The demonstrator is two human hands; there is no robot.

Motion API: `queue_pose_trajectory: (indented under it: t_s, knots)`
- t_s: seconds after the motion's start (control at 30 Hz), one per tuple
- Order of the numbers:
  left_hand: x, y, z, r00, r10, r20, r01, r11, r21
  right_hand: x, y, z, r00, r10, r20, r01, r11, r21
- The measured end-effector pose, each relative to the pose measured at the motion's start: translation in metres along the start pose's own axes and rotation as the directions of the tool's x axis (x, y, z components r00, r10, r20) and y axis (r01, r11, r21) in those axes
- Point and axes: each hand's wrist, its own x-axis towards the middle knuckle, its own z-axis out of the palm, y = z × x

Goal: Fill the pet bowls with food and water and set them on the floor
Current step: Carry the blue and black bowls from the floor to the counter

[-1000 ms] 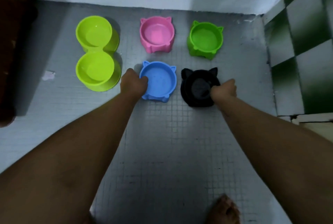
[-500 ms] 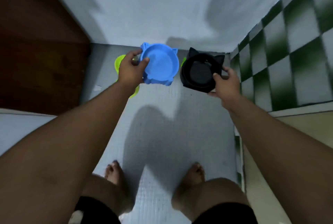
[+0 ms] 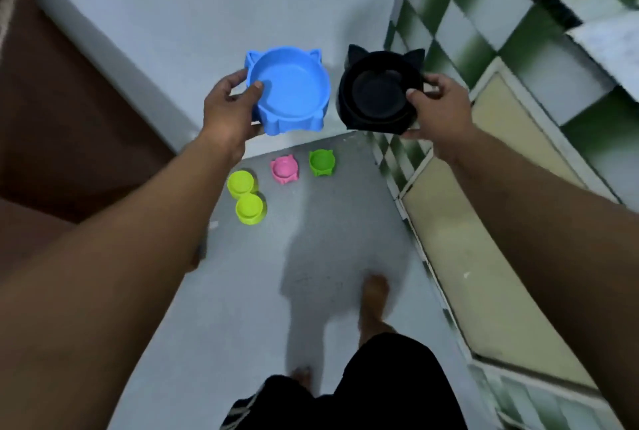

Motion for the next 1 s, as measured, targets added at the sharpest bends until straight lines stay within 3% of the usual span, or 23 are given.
queue_pose_trajectory:
  t_s: [0.3, 0.53, 0.73, 1.0]
  knots:
    - [-0.137, 0.057, 0.061, 0.963, 0.020, 0.268, -0.027, 0.999, 0.021, -0.153, -0.025, -0.135, 0.962, 0.015, -0.274, 0.029, 0.987, 0.157]
    - [-0.271, 0.041, 0.159, 0.855, 0.044, 0.517, -0.081, 0.995, 0.050, -0.286, 0.016, -0.287, 0.871, 0.040, -0.490, 0.063, 0.979, 0.193]
    - [-0.416, -0.014, 0.250, 0.736, 0.005, 0.676, -0.074, 0.995, 0.072, -0.421, 0.074, -0.413, 0.752, 0.105, -0.651, 0.055, 0.974, 0.221]
    - [-0.603, -0.080, 0.374, 0.501, -0.102, 0.860, -0.009, 0.992, 0.123, -0.583, 0.139, -0.576, 0.523, 0.179, -0.833, 0.052, 0.969, 0.241]
